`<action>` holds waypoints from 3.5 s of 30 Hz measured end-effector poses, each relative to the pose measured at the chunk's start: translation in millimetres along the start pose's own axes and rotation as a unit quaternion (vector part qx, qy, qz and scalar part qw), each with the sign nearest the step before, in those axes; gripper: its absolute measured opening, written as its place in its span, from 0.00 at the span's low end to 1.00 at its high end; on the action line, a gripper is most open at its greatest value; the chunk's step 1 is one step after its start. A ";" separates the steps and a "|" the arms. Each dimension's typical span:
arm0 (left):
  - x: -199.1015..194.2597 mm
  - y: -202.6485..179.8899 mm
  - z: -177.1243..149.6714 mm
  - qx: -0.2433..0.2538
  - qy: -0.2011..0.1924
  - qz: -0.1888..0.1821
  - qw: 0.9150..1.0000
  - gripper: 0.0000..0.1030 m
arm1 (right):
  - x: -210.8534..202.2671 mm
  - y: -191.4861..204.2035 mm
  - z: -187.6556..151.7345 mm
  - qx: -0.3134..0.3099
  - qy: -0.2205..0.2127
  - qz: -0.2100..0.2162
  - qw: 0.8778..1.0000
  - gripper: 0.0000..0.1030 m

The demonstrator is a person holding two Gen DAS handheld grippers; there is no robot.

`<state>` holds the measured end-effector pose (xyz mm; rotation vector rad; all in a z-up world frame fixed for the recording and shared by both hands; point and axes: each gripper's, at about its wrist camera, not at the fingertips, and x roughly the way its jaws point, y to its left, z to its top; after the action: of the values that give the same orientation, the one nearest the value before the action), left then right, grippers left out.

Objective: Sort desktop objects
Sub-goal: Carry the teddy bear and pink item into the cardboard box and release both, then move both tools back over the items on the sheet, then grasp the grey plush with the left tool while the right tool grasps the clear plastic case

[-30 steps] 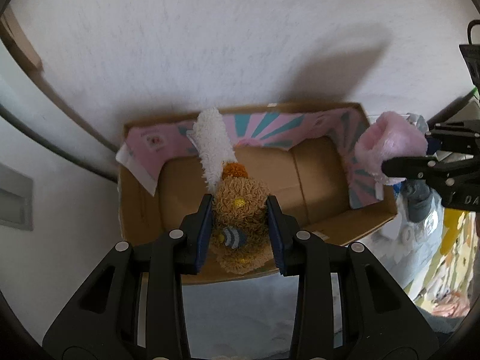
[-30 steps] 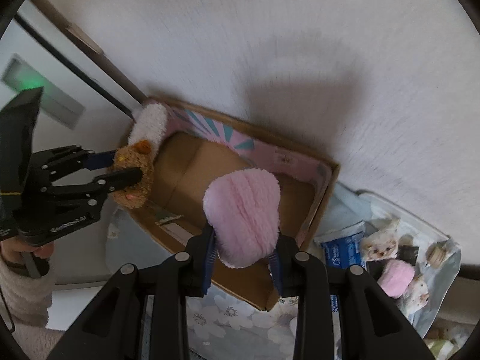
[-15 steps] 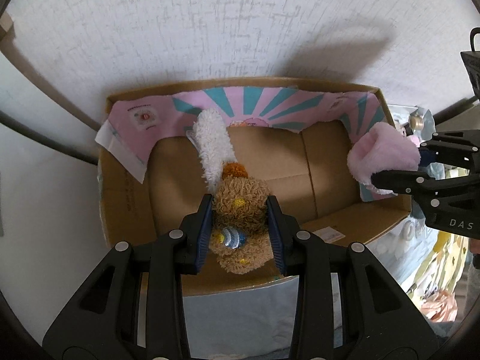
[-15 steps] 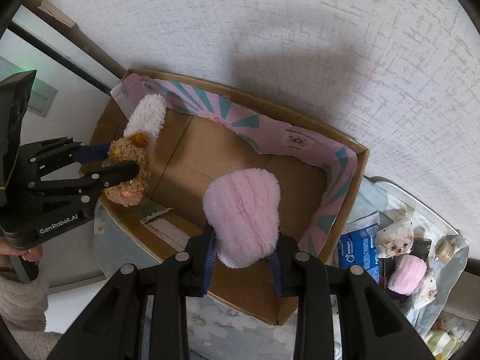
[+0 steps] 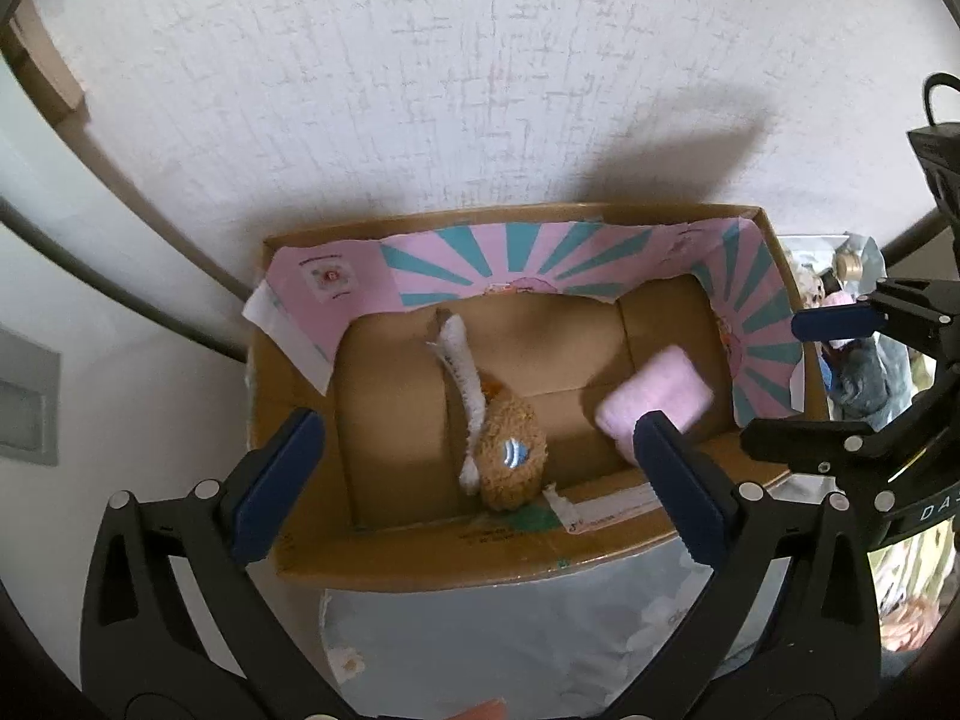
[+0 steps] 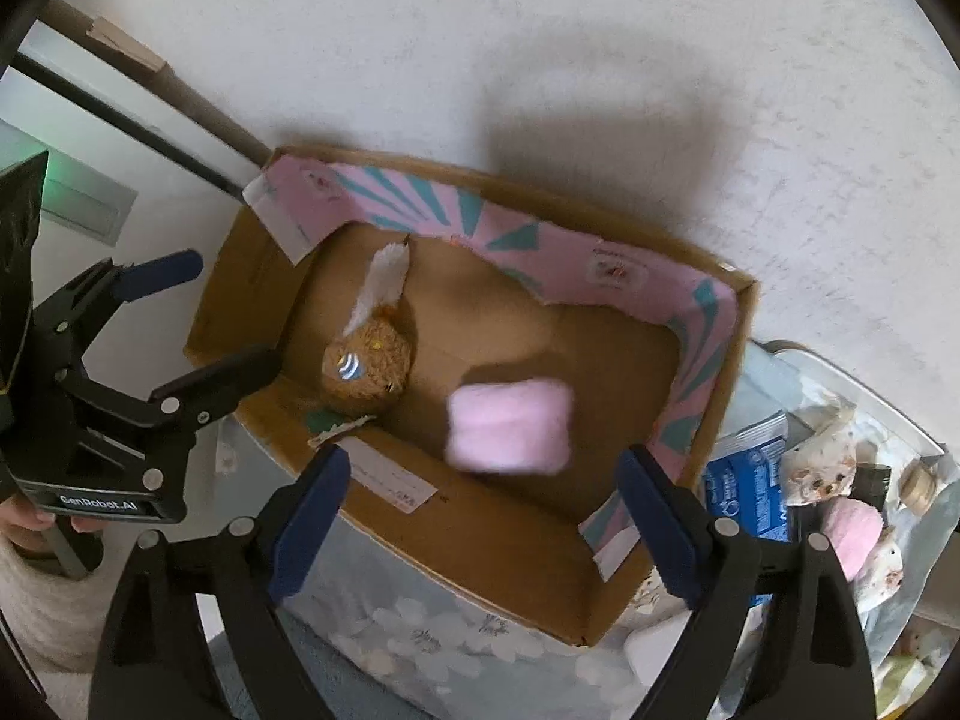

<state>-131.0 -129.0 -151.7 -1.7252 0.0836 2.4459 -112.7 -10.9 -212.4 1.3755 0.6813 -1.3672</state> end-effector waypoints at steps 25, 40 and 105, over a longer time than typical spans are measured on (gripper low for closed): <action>-78.6 -60.1 -2.2 0.011 -0.086 -0.027 0.996 0.99 | -114.3 -49.2 -81.3 0.022 -0.098 -0.090 0.991 0.86; -81.8 -199.1 -22.1 0.139 -0.088 -0.074 0.984 0.99 | -153.7 -133.3 -201.5 0.125 -0.121 -0.098 0.980 0.86; 34.0 -373.1 -23.8 0.188 0.029 -0.150 0.970 0.17 | -72.1 -170.4 -321.3 0.144 -0.102 -0.143 0.974 0.84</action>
<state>-63.3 239.4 -177.1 -1.5160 0.2541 2.0104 -166.7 354.2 -248.7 1.3713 0.5740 -1.8688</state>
